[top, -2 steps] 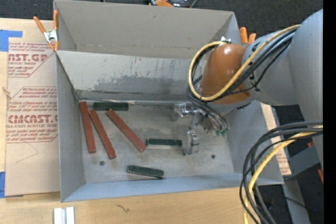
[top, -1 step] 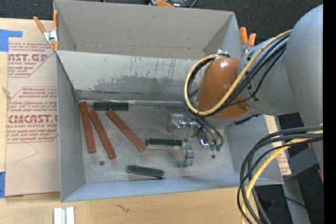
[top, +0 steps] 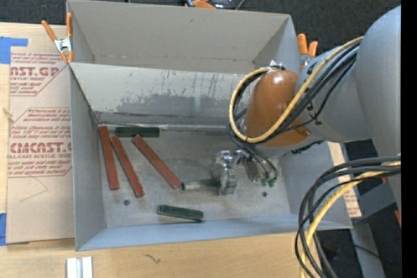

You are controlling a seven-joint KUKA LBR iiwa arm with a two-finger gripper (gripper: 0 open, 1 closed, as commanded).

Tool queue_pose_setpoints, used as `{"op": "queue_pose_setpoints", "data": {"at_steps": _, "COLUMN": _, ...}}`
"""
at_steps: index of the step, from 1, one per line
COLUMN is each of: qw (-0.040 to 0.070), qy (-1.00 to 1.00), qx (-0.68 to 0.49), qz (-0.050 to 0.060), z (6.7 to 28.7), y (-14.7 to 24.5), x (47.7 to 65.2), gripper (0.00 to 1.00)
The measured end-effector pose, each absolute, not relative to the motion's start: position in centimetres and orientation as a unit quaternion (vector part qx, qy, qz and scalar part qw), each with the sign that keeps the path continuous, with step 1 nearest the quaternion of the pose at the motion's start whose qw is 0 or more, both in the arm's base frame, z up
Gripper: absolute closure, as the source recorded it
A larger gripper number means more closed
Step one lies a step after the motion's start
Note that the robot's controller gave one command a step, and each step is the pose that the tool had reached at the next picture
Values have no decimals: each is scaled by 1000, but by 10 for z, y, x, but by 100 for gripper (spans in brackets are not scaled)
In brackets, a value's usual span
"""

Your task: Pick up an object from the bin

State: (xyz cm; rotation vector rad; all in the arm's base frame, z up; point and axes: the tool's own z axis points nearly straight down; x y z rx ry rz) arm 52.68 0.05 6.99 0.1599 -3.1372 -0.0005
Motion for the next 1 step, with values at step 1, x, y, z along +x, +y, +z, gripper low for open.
{"op": "queue_pose_setpoints", "data": {"at_steps": 1, "qw": -4, "qy": -999, "qx": 47, "qz": 0, "z": 216, "y": 10, "x": 496, "gripper": 100}}
